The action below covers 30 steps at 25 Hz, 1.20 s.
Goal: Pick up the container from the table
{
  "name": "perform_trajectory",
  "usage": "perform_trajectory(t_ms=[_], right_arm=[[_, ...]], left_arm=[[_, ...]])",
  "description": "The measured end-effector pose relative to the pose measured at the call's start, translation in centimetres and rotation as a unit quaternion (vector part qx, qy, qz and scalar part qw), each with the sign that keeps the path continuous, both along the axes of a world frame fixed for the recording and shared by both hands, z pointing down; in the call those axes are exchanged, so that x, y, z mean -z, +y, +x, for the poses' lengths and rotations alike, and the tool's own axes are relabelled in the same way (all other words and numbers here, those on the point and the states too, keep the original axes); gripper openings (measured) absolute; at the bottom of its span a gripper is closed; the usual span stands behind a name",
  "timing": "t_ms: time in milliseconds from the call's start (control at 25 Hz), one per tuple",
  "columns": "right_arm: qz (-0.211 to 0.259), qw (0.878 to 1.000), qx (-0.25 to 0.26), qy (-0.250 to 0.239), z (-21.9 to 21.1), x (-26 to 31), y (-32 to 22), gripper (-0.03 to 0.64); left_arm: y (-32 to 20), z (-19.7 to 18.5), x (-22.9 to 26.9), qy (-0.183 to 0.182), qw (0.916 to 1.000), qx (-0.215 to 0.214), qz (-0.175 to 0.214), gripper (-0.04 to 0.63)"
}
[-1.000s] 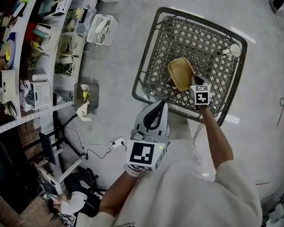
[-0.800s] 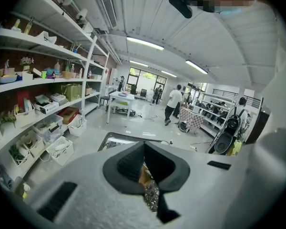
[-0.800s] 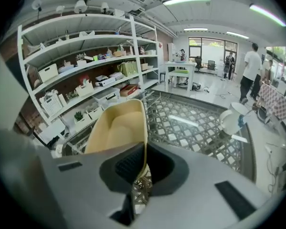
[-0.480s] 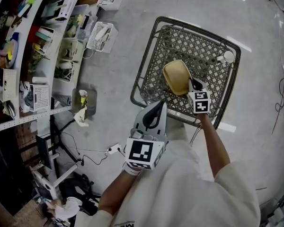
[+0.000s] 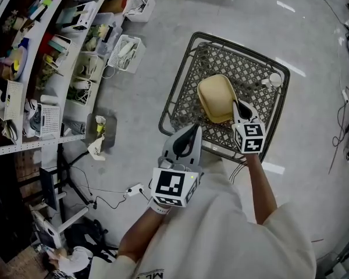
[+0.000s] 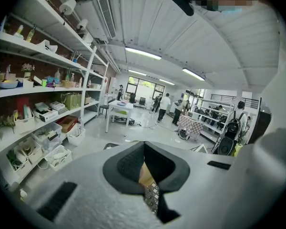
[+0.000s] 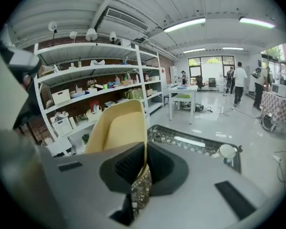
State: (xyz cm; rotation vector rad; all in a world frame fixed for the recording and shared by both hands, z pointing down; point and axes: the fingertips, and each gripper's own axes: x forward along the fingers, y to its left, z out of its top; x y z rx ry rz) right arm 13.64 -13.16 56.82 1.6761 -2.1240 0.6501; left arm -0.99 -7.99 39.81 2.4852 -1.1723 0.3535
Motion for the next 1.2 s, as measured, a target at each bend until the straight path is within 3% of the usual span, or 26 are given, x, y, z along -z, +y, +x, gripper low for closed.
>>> perform_trajectory(t_ms=[1200], right_arm=[[0.165,0.985,-0.039,-0.003,0.9,20.8,6.2,0.028]], left_arm=[[-0.7,-1.0,4.6,0.037,0.9974,-0.001,0.061,0.021]])
